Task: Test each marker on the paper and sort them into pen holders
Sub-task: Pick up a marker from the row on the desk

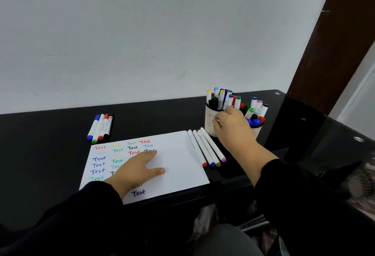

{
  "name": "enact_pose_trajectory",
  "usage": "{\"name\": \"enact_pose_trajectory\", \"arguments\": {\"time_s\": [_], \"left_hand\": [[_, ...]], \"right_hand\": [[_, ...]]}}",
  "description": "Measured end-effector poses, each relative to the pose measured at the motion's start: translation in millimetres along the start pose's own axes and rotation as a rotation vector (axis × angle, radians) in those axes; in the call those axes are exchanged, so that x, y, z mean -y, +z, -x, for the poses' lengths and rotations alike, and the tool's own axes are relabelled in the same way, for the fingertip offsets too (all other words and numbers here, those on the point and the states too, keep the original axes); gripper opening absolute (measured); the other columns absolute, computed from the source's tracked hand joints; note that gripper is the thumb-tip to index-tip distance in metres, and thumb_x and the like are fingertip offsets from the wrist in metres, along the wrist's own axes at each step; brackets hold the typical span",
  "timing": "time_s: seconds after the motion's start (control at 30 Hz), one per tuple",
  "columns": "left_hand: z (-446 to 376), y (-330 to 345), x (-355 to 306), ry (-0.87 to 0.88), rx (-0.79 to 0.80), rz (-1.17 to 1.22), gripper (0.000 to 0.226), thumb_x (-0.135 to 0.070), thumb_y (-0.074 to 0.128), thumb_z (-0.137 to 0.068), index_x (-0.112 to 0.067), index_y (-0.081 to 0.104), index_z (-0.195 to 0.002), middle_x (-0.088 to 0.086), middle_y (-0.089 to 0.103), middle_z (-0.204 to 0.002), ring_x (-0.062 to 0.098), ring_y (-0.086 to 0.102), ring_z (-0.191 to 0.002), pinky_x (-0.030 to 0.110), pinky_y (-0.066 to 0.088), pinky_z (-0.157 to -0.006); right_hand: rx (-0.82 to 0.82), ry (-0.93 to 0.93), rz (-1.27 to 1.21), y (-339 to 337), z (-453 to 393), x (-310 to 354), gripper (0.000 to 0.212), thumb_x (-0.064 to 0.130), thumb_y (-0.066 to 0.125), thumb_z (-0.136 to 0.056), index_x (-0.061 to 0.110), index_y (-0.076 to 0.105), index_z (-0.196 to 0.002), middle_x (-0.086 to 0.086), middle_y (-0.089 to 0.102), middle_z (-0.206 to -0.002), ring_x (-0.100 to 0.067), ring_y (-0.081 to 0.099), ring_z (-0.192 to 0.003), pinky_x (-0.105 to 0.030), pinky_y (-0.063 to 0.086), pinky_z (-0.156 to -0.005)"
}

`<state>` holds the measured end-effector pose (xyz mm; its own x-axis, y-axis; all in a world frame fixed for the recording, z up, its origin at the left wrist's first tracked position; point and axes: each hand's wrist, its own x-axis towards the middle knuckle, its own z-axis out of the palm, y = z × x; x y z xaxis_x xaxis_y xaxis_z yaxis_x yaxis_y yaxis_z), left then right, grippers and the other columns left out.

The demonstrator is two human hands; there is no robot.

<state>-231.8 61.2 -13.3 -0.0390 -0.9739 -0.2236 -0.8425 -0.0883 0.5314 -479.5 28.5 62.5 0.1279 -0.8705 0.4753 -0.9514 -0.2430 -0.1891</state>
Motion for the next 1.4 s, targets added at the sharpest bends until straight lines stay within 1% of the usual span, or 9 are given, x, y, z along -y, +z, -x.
{"name": "enact_pose_trajectory", "arguments": {"time_s": [0.2, 0.43, 0.57, 0.73, 0.87, 1.03, 1.13, 1.27, 1.4], "left_hand": [[7, -8, 14, -0.072, -0.043, 0.045, 0.068, -0.044, 0.057, -0.089, -0.029, 0.026, -0.147, -0.008, 0.023, -0.153, 0.012, 0.026, -0.138, 0.029, 0.020, -0.111], [13, -38, 60, -0.154, -0.128, -0.085, 0.075, -0.053, 0.052, -0.088, -0.030, 0.016, -0.149, -0.015, 0.014, -0.155, 0.007, 0.015, -0.141, 0.033, 0.018, -0.114], [15, -53, 85, -0.175, -0.092, -0.160, 0.078, -0.060, 0.046, -0.087, -0.032, 0.009, -0.150, -0.019, 0.003, -0.155, 0.007, 0.008, -0.143, 0.033, 0.016, -0.114], [11, -57, 104, -0.176, -0.032, -0.124, 0.080, -0.065, 0.045, -0.084, -0.036, 0.007, -0.149, -0.023, -0.001, -0.154, 0.007, 0.006, -0.143, 0.034, 0.018, -0.113], [8, -54, 110, -0.157, -0.047, -0.098, 0.082, -0.066, 0.046, -0.082, -0.038, 0.007, -0.148, -0.026, -0.001, -0.153, 0.004, 0.005, -0.142, 0.031, 0.016, -0.113], [7, -51, 116, -0.128, -0.060, -0.098, 0.083, -0.069, 0.045, -0.081, -0.038, 0.008, -0.148, -0.027, -0.001, -0.153, 0.004, 0.004, -0.142, 0.030, 0.014, -0.114], [6, -51, 120, -0.134, -0.060, -0.091, 0.083, -0.070, 0.045, -0.080, -0.039, 0.007, -0.148, -0.027, -0.002, -0.153, 0.004, 0.003, -0.142, 0.031, 0.013, -0.115], [6, -51, 121, -0.127, -0.059, -0.103, 0.083, -0.070, 0.044, -0.080, -0.039, 0.006, -0.148, -0.026, -0.002, -0.153, 0.004, 0.002, -0.142, 0.030, 0.012, -0.114], [6, -50, 123, -0.124, -0.064, -0.102, 0.083, -0.070, 0.044, -0.080, -0.038, 0.007, -0.148, -0.026, -0.002, -0.153, 0.004, 0.002, -0.142, 0.030, 0.013, -0.115]], "right_hand": [[0.098, -0.148, -0.007, 30, 4, 42, 0.030, 0.033, 0.039, -0.100, 0.015, 0.061, -0.111, -0.004, 0.058, -0.101, -0.021, 0.055, -0.091, -0.031, 0.047, -0.070], [0.304, -0.263, -0.076, 83, -20, 99, 0.029, 0.034, 0.039, -0.099, 0.019, 0.059, -0.114, -0.001, 0.059, -0.108, -0.020, 0.055, -0.097, -0.030, 0.044, -0.074], [0.455, -0.350, -0.161, 114, -49, 134, 0.029, 0.032, 0.045, -0.097, 0.023, 0.055, -0.122, 0.000, 0.055, -0.117, -0.019, 0.053, -0.106, -0.030, 0.046, -0.081], [0.555, -0.480, -0.139, 146, -83, 172, 0.041, 0.027, 0.045, -0.098, 0.027, 0.042, -0.139, -0.001, 0.046, -0.134, -0.021, 0.047, -0.120, -0.032, 0.043, -0.089], [0.580, -0.584, -0.035, 167, -103, 192, 0.051, 0.016, 0.045, -0.098, 0.028, 0.030, -0.146, -0.002, 0.035, -0.146, -0.024, 0.038, -0.129, -0.037, 0.042, -0.098], [0.594, -0.700, 0.085, 184, -114, 205, 0.065, 0.001, 0.043, -0.094, 0.028, 0.022, -0.149, 0.001, 0.020, -0.156, -0.027, 0.030, -0.135, -0.039, 0.040, -0.101], [0.593, -0.735, 0.049, 193, -116, 212, 0.056, 0.000, 0.044, -0.091, 0.022, 0.035, -0.142, -0.001, 0.033, -0.149, -0.026, 0.039, -0.127, -0.040, 0.042, -0.097], [0.504, -0.760, 0.005, 201, -119, 210, 0.037, -0.003, 0.045, -0.089, 0.014, 0.049, -0.122, -0.006, 0.048, -0.123, -0.025, 0.047, -0.105, -0.033, 0.041, -0.076], [0.493, -0.856, 0.090, 199, -121, 203, 0.043, 0.002, 0.048, -0.092, 0.018, 0.048, -0.131, -0.005, 0.043, -0.127, -0.023, 0.046, -0.110, -0.032, 0.042, -0.079]]}}
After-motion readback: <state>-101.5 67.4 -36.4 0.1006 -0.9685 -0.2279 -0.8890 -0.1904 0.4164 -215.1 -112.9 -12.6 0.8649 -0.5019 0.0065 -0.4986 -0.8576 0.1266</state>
